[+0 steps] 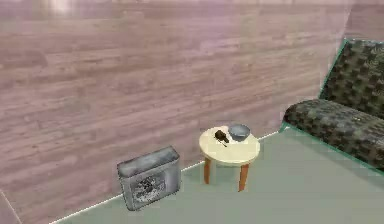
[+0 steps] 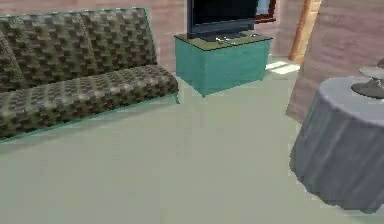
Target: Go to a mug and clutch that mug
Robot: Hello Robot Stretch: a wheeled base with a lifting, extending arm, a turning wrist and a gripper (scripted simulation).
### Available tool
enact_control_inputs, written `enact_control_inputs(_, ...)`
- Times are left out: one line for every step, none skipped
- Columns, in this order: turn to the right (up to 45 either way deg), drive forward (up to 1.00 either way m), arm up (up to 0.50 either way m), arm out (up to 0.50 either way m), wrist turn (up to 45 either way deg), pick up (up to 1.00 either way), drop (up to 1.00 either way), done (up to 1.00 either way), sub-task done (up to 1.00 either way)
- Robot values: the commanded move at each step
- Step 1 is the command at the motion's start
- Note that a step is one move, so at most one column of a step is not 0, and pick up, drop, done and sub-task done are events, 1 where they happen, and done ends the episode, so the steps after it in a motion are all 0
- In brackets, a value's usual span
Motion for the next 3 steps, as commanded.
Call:
enact_control_inputs(45.0, 0.00, 0.00, 0.00, 0.0, 0.00, 0.00, 0.00, 0.00)
enact_control_inputs(45.0, 0.00, 0.00, 0.00, 0.0, 0.00, 0.00, 0.00, 0.00)
enact_control_inputs(18.0, 0.00, 0.00, 0.00, 0.0, 0.00, 0.00, 0.00, 0.00)
